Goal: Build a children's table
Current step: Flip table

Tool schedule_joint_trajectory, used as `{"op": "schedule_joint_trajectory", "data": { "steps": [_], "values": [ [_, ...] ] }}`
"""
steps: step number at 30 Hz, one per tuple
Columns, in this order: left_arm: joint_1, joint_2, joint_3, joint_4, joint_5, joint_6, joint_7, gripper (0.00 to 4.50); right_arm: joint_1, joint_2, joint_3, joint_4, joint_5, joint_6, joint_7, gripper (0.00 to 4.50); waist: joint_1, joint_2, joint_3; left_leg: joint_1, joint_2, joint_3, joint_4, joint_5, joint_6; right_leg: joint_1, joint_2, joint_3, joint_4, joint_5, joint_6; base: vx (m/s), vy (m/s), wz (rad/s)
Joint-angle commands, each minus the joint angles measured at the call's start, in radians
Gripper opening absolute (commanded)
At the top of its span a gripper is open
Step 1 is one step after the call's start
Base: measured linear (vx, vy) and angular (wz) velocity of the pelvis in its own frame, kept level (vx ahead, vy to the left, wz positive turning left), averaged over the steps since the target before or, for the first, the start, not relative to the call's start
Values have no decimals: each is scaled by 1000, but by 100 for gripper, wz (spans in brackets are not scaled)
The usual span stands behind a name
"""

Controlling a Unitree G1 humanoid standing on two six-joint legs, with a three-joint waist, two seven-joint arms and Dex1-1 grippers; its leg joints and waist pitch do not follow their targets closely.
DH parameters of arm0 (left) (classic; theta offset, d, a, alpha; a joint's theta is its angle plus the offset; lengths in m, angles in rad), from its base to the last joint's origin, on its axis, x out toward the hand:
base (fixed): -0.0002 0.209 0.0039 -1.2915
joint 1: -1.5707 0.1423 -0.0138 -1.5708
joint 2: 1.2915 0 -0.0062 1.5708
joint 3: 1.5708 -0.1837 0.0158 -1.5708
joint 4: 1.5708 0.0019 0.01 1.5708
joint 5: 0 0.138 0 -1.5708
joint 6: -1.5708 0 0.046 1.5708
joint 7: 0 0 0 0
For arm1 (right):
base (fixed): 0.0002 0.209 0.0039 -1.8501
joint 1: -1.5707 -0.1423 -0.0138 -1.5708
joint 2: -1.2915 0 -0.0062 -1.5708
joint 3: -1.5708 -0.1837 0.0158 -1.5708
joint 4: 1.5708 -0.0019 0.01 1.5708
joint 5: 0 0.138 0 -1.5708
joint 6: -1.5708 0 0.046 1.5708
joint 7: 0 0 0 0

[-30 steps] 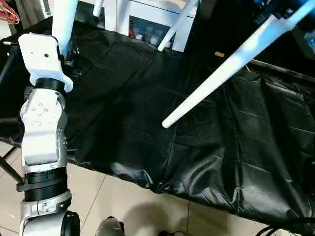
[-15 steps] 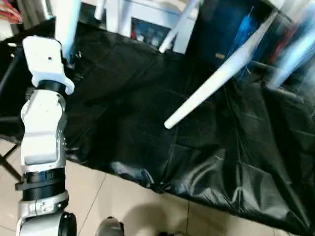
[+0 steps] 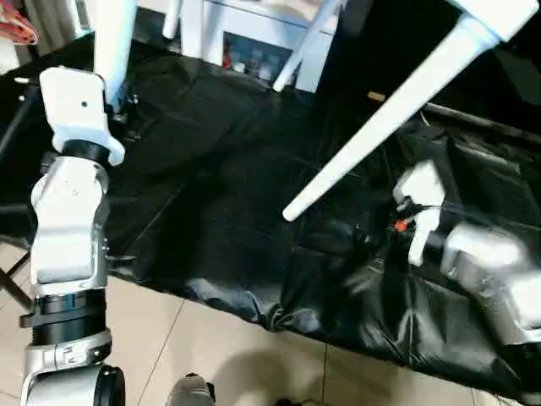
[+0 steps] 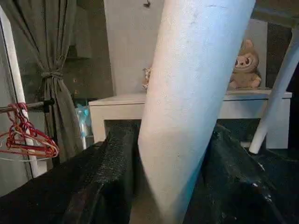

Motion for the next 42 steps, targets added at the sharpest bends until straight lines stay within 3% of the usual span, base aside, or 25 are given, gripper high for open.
{"op": "schedule_joint_trajectory", "data": {
  "steps": [1, 4, 9, 10, 12, 13, 15, 19, 23, 26, 28, 36, 42],
  "values": [
    [-31, -8, -14, -29, -40, -38, -13, 179, -17, 5, -24, 22, -14, 0, -32, 450, -4, 31, -88, 55, 78, -55, -94, -453, -120, 18, -108, 59, -88, -381, -117, 0, 0, 0],
    [-26, -4, -12, -33, -42, -38, -13, 179, -41, 70, -53, 83, -12, -36, -84, 450, -5, 31, -91, 49, 79, -54, -99, -417, -122, 22, -108, 60, -76, -306, -136, 0, 0, 0],
    [-21, -4, -14, -30, -46, -42, -15, 179, -83, 148, -97, 158, 44, -99, -69, 450, -3, 35, -94, 50, 78, -50, -99, -410, -122, 25, -109, 61, -72, -269, -148, 0, 0, 0],
    [-20, -3, -15, -27, -48, -43, -17, 179, -113, 168, -103, 215, 42, -123, -74, 450, 0, 47, -93, 52, 79, -52, -100, -416, -127, 24, -106, 60, -70, -268, -147, 0, 0, 0],
    [-20, -2, -19, -18, -51, -47, -20, 179, -202, 202, -99, 398, -12, -205, -125, 450, -11, 44, -92, 49, 77, -53, -103, -441, -142, 25, -107, 57, -70, -285, -155, 0, 0, 0],
    [-19, -1, -20, -15, -52, -48, -22, 179, -246, 221, -103, 483, -29, -241, -143, 450, -10, 46, -92, 56, 75, -50, -98, -463, -153, 17, -110, 58, -74, -314, -161, 0, 0, 0],
    [-18, 0, -22, -12, -53, -48, -23, 178, -279, 240, -116, 543, -33, -276, -144, 450, -6, 49, -92, 61, 77, -49, -98, -478, -153, 14, -108, 60, -76, -314, -157, 0, 0, 0],
    [-8, 5, -23, -11, -54, -46, -29, 177, -332, 280, -150, 647, 11, -341, -42, 414, -2, 46, -98, 53, 79, -46, -103, -426, -143, 24, -105, 59, -60, -210, -173, 0, 0, 0],
    [0, 8, -21, -12, -54, -46, -30, 177, -349, 285, -156, 686, 34, -360, 34, 379, -1, 47, -99, 50, 79, -44, -102, -392, -126, 31, -107, 61, -57, -194, -183, 0, 0, 0],
    [7, 8, -22, -6, -54, -51, -31, 175, -377, 285, -159, 745, 38, -389, 128, 365, -3, 49, -97, 50, 80, -46, -103, -416, -129, 29, -108, 60, -60, -234, -182, 0, 0, 0],
    [15, 8, -24, -4, -56, -54, -32, 175, -385, 281, -152, 765, 29, -402, 180, 331, -2, 48, -96, 51, 81, -47, -103, -430, -130, 27, -109, 60, -63, -257, -181, 0, 0, 0],
    [23, 10, -28, 6, -57, -59, -36, 172, -396, 281, -148, 777, 33, -415, 255, 270, -1, 49, -98, 50, 81, -46, -103, -398, -122, 30, -106, 60, -58, -219, -192, 0, 0, 0],
    [27, 12, -36, 19, -57, -65, -39, 172, -404, 289, -155, 807, 10, -455, 278, 213, -1, 51, -96, 52, 81, -48, -104, -436, -127, 27, -108, 60, -63, -267, -190, 0, 0, 0]
  ]
}}
